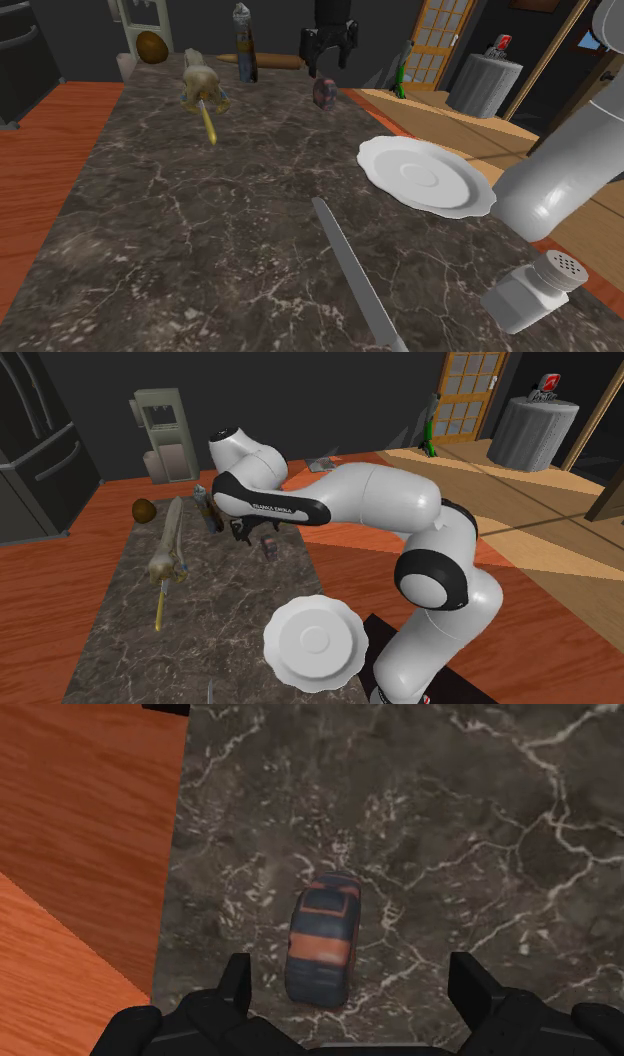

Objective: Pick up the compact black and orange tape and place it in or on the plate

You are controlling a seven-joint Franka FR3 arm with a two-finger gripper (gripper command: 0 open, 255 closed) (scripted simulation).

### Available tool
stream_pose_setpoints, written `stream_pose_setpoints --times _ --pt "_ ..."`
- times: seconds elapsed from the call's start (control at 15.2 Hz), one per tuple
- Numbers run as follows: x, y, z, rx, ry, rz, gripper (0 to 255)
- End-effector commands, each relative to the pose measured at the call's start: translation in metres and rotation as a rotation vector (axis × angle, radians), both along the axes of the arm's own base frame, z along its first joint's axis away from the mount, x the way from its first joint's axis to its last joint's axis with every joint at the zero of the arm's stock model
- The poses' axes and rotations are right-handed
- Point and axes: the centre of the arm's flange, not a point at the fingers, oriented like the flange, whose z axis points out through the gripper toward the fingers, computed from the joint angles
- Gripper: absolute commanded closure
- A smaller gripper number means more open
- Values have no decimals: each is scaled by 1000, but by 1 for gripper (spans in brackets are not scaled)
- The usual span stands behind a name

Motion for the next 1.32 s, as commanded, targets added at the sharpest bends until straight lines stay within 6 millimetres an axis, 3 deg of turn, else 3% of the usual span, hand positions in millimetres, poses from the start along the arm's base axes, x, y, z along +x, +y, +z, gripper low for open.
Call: stream_pose_setpoints --times 0.0,0.53,0.99,1.06,1.25 --pt "22 7 -2 -32 10 -21 0" --pt "23 -3 -41 -32 10 -21 0" --pt "23 -3 -41 -32 10 -21 0" --pt "23 -3 -41 -32 10 -21 255" --pt "23 -3 -41 -32 10 -21 255"
